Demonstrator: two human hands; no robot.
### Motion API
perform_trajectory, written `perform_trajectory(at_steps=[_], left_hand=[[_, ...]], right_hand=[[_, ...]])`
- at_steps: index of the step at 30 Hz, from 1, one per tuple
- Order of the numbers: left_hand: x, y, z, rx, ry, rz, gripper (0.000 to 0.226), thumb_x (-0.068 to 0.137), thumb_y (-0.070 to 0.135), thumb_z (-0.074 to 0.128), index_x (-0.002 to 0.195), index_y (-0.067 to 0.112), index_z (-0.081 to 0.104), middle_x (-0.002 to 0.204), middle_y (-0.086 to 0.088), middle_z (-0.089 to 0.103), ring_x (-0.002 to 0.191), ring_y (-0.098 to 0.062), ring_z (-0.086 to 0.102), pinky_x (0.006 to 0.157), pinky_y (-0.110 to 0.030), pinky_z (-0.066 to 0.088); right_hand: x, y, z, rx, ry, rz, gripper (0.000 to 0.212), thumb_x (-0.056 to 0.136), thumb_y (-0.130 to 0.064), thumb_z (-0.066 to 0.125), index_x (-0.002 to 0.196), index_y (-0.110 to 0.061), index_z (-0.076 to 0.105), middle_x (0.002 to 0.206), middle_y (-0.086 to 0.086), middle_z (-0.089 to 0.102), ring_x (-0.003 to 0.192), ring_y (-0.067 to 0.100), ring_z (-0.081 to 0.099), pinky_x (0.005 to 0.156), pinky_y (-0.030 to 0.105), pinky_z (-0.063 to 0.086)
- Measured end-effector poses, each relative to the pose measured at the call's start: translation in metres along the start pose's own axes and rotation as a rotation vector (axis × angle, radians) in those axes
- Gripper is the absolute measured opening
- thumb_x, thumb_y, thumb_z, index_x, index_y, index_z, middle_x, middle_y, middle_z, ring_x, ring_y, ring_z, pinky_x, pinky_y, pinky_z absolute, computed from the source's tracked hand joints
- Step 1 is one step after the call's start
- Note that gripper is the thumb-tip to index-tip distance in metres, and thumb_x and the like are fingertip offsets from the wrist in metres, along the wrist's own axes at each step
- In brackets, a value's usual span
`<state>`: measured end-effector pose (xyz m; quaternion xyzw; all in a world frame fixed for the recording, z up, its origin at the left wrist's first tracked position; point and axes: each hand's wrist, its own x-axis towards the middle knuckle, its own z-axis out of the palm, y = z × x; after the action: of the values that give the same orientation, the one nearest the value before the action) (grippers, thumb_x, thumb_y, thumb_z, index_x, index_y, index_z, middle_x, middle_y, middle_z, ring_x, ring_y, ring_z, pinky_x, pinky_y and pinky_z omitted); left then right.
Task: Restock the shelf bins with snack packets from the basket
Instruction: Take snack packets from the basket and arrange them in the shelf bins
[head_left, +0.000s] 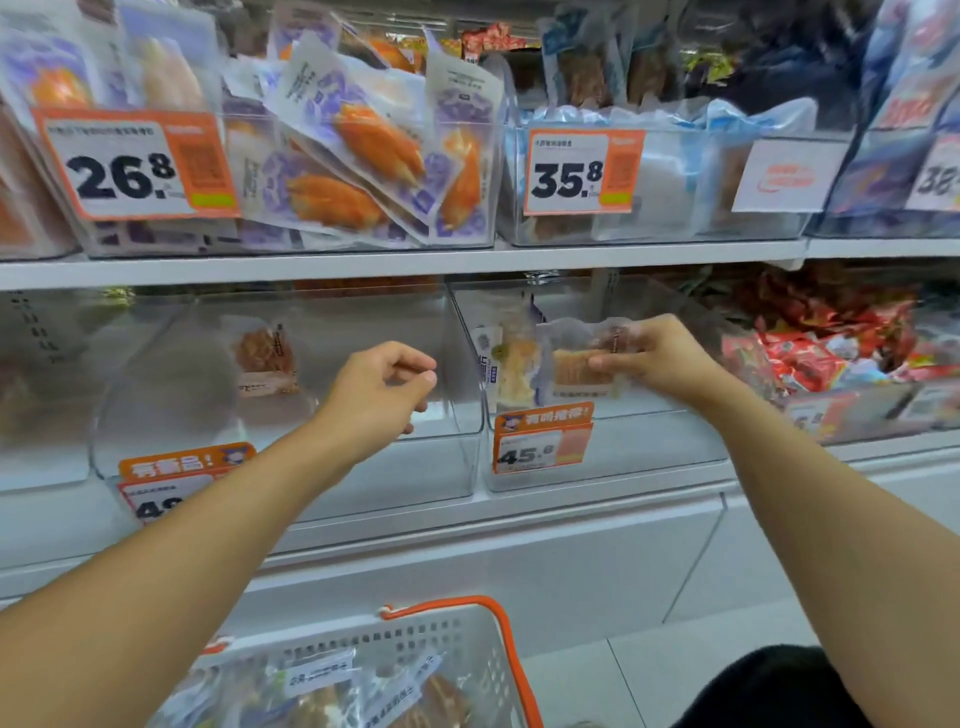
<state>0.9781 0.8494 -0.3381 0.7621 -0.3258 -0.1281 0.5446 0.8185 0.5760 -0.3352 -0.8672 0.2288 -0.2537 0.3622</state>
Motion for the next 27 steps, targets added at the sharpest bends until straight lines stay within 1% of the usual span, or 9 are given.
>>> perform_trajectory(at_steps=[3,9,11,13,16,19,21,25,27], left_hand=[[0.006,-0.008,-0.007,0.057,0.039,-0.037,0.008,0.096,0.012,0.060,0.099,0.016,0.065,0.095,-0.011,0.068,0.072,-0.015,0.066,0.058,-0.029,0.054],[0.014,-0.005,-0.035,0.021,-0.013,-0.036,0.032,0.088,0.011,0.071,0.117,0.017,0.061,0.100,-0.001,0.068,0.077,-0.013,0.066,0.059,-0.026,0.055],[0.011,0.000,-0.040,0.030,-0.078,0.009,0.048,0.081,0.018,0.080,0.123,0.025,0.059,0.107,0.007,0.066,0.088,-0.010,0.068,0.061,-0.025,0.056],[0.006,0.001,-0.043,0.025,-0.081,0.053,0.039,0.082,0.017,0.079,0.117,0.021,0.064,0.106,0.003,0.069,0.080,-0.011,0.070,0.056,-0.023,0.054],[-0.007,-0.011,-0.066,0.024,0.028,0.067,0.017,0.088,0.003,0.070,0.101,0.012,0.070,0.093,-0.006,0.073,0.068,-0.012,0.069,0.053,-0.023,0.054],[-0.030,-0.026,-0.126,0.115,0.123,0.069,0.023,0.085,0.002,0.073,0.098,0.020,0.070,0.090,0.000,0.072,0.074,-0.015,0.067,0.059,-0.025,0.058],[-0.050,-0.037,-0.180,0.218,0.278,0.040,0.035,0.080,0.005,0.078,0.106,0.023,0.064,0.095,0.002,0.066,0.072,-0.015,0.063,0.060,-0.020,0.055],[-0.105,-0.082,-0.291,0.234,0.627,-0.174,0.020,0.084,0.018,0.077,0.094,0.026,0.061,0.088,-0.001,0.065,0.069,-0.019,0.063,0.060,-0.029,0.052],[-0.129,-0.113,-0.329,0.224,0.691,-0.318,0.016,0.083,0.022,0.077,0.084,0.024,0.061,0.084,-0.007,0.069,0.069,-0.024,0.067,0.061,-0.029,0.052]], right_hand=[[0.015,-0.013,0.000,-0.012,-0.033,-0.003,0.012,0.076,-0.011,0.083,0.087,-0.011,0.079,0.082,0.004,0.076,0.072,0.009,0.067,0.078,0.038,0.058],[0.018,-0.095,0.019,0.074,-0.051,-0.375,0.011,0.080,-0.012,0.080,0.088,-0.019,0.076,0.080,-0.011,0.075,0.079,0.002,0.070,0.074,0.020,0.054],[0.014,-0.111,0.041,0.163,-0.082,-0.391,0.015,0.080,-0.010,0.079,0.091,-0.020,0.075,0.083,-0.003,0.076,0.080,0.007,0.071,0.075,0.024,0.057],[0.008,-0.123,0.064,0.267,-0.127,-0.378,0.016,0.080,-0.015,0.078,0.095,-0.010,0.076,0.088,0.009,0.076,0.082,0.014,0.071,0.074,0.033,0.059],[0.003,-0.142,0.107,0.357,-0.264,-0.392,0.020,0.084,-0.013,0.074,0.099,-0.001,0.072,0.091,0.015,0.074,0.085,0.015,0.069,0.074,0.036,0.059],[-0.002,-0.177,0.156,0.205,-0.280,-0.462,0.026,0.086,-0.016,0.076,0.094,0.007,0.069,0.083,0.020,0.070,0.069,0.012,0.065,0.065,0.034,0.058],[-0.008,-0.214,0.194,0.178,-0.296,-0.519,0.019,0.085,-0.020,0.077,0.091,-0.003,0.074,0.079,0.014,0.073,0.067,0.018,0.070,0.064,0.036,0.060],[-0.004,-0.308,0.297,-0.089,-0.348,-0.697,0.025,0.088,-0.030,0.075,0.080,-0.007,0.069,0.069,0.012,0.067,0.065,0.025,0.064,0.062,0.040,0.050],[0.008,-0.346,0.357,-0.250,-0.424,-0.621,0.040,0.089,-0.036,0.072,0.072,-0.003,0.059,0.069,0.014,0.063,0.069,0.031,0.062,0.061,0.039,0.047]])
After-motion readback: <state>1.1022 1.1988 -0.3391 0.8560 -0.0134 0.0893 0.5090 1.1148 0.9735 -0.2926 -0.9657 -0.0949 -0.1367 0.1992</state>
